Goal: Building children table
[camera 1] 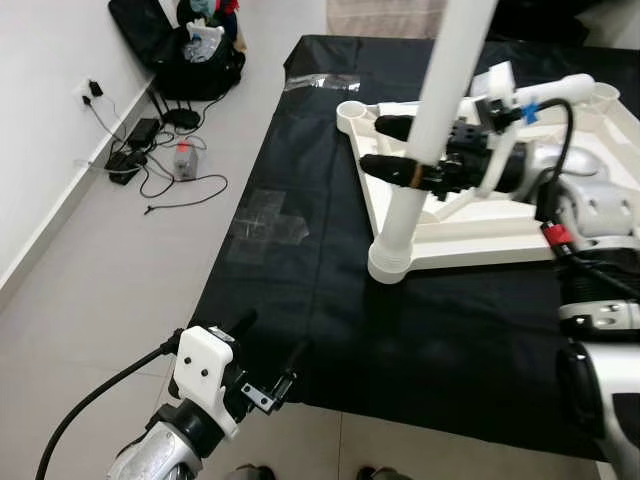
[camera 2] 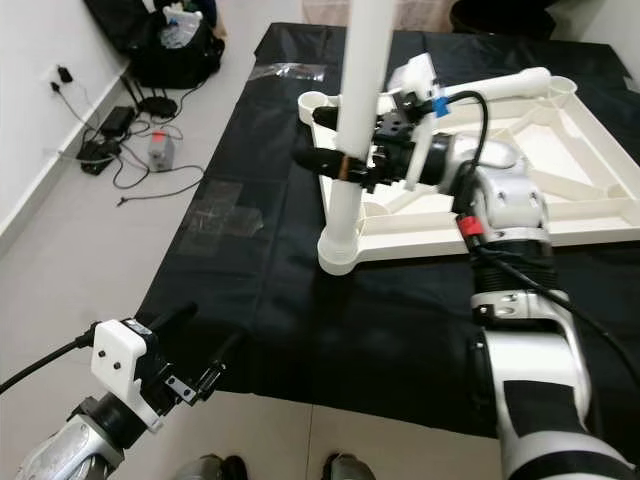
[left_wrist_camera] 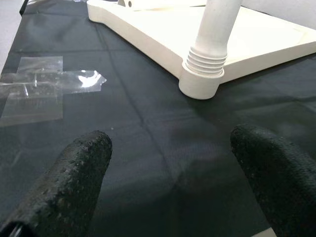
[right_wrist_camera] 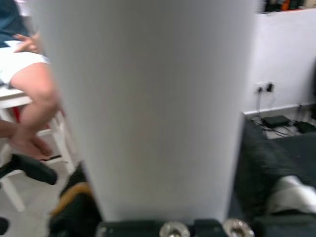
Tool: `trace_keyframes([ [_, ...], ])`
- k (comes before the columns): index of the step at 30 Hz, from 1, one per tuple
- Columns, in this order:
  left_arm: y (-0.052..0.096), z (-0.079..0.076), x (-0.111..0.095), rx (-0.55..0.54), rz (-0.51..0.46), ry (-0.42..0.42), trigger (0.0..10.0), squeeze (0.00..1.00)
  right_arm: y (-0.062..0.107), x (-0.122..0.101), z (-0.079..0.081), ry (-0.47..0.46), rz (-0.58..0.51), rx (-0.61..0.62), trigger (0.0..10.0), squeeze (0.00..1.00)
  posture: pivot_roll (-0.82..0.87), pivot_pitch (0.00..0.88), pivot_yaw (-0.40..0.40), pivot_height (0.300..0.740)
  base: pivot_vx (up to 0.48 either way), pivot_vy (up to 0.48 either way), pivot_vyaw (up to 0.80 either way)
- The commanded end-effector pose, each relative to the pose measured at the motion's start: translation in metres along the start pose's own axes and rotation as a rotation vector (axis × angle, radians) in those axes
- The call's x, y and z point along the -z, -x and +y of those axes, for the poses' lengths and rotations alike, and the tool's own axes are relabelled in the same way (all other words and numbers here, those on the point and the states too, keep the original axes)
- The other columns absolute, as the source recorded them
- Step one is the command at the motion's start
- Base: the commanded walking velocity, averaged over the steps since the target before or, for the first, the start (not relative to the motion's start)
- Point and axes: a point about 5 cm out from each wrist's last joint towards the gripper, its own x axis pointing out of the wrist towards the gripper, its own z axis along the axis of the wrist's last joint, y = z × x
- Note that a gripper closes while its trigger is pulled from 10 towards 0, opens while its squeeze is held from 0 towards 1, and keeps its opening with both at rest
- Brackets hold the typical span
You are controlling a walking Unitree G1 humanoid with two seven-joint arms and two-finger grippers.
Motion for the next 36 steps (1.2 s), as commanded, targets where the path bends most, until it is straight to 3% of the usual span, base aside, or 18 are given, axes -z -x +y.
trace_keyframes([
  [1, 0.002, 0.0, 0.001, -0.002, 0.02, -0.008, 10.0, 0.0, 0.0, -0.003, 0.0, 0.004, -0.003, -0.026, 0.0, 0.0, 0.04, 0.224, 0.006, 0.74, 0.0, 0.0, 0.0],
  [7, 0.0, 0.001, 0.003, -0.005, 0.018, -0.006, 10.0, 0.0, 0.017, 0.005, 0.009, -0.019, 0.012, -0.016, 0.0, 0.0, 0.0, 0.177, 0.001, 0.74, 0.0, 0.0, 0.0],
  [8, -0.003, 0.003, 0.006, -0.006, 0.018, -0.004, 10.0, 0.0, 0.013, 0.018, 0.027, 0.024, 0.072, 0.047, 0.0, 0.0, -0.02, 0.151, 0.006, 0.74, 0.0, 0.0, 0.0],
  [9, -0.003, 0.003, 0.006, -0.006, 0.018, -0.004, 10.0, 0.0, 0.013, 0.018, 0.027, 0.024, 0.072, 0.047, 0.0, 0.0, -0.02, 0.151, 0.006, 0.74, 0.0, 0.0, 0.0],
  [10, -0.006, 0.006, 0.009, -0.006, 0.019, -0.003, 10.0, 0.0, -0.001, 0.035, 0.041, -0.016, 0.101, 0.219, 0.0, 0.0, -0.04, 0.125, -0.002, 0.74, 0.0, 0.0, 0.0],
  [11, -0.008, 0.008, 0.011, -0.006, 0.02, -0.002, 10.0, 0.0, -0.012, 0.059, 0.049, -0.039, 0.153, 0.559, 0.0, 0.0, -0.04, 0.118, -0.004, 0.74, 0.0, 0.0, 0.0],
  [12, -0.008, 0.008, 0.011, -0.006, 0.02, -0.002, 10.0, 0.0, -0.012, 0.059, 0.049, -0.039, 0.153, 0.559, 0.0, 0.0, -0.04, 0.118, -0.004, 0.74, 0.0, 0.0, 0.0],
  [13, -0.012, 0.01, 0.013, -0.006, 0.019, -0.003, 10.0, 0.0, -0.011, 0.095, 0.063, -0.16, 0.177, 0.943, 0.0, 0.0, -0.06, 0.081, 0.01, 0.74, 0.0, 0.0, 0.0],
  [14, -0.012, 0.01, 0.013, -0.006, 0.019, -0.003, 10.0, 0.0, -0.011, 0.095, 0.063, -0.16, 0.177, 0.943, 0.0, 0.0, -0.06, 0.081, 0.01, 0.74, 0.0, 0.0, 0.0],
  [15, -0.014, 0.012, 0.015, -0.007, 0.019, -0.004, 10.0, 0.0, -0.006, 0.122, 0.072, -0.196, 0.246, 1.175, 0.0, 0.0, -0.07, 0.074, 0.019, 0.74, 0.0, 0.0, 0.0],
  [21, -0.019, 0.015, 0.019, -0.011, 0.02, -0.004, 10.0, 0.0, -0.021, 0.139, 0.061, -0.188, 0.275, 1.179, 0.0, 0.0, -0.05, 0.032, 0.013, 0.74, 0.0, 0.0, 0.0],
  [22, -0.019, 0.016, 0.02, -0.013, 0.019, -0.004, 10.0, 0.0, -0.025, 0.135, 0.05, -0.17, 0.266, 1.144, 0.0, 0.0, -0.05, 0.03, 0.012, 0.74, 0.0, 0.0, 0.0],
  [23, -0.019, 0.017, 0.02, -0.019, 0.017, -0.006, 10.0, 0.0, -0.027, 0.13, 0.041, -0.177, 0.252, 1.127, 2.0, 0.0, -0.05, 0.041, 0.011, 0.74, 0.0, 0.0, 0.0],
  [24, -0.019, 0.017, 0.02, -0.019, 0.017, -0.006, 10.0, 0.0, -0.027, 0.13, 0.041, -0.177, 0.252, 1.127, 2.0, 0.0, -0.05, 0.041, 0.011, 0.74, 0.0, 0.0, 0.0],
  [25, -0.018, 0.016, 0.018, -0.024, 0.013, -0.008, 10.0, 0.0, -0.024, 0.123, 0.039, -0.187, 0.252, 1.062, 10.0, 0.0, -0.05, 0.062, 0.019, 0.74, 0.0, 0.0, 0.0],
  [30, -0.017, 0.016, 0.017, -0.022, 0.012, -0.007, 10.0, 0.0, -0.021, 0.121, 0.041, -0.196, 0.243, 1.011, 10.0, 0.0, -0.06, 0.074, 0.022, 0.74, 0.0, 0.0, 0.0],
  [31, -0.016, 0.014, 0.016, -0.014, 0.013, -0.004, 10.0, 0.0, -0.019, 0.116, 0.045, -0.189, 0.229, 0.963, 10.0, 1.0, -0.05, 0.095, 0.029, 0.74, 0.0, 0.0, 0.0],
  [36, -0.012, 0.01, 0.013, 0.006, 0.013, 0.003, 10.0, 0.0, -0.012, 0.095, 0.049, -0.172, 0.077, 0.77, 10.0, 1.0, -0.04, 0.131, 0.038, 0.74, 0.0, 0.0, 0.0],
])
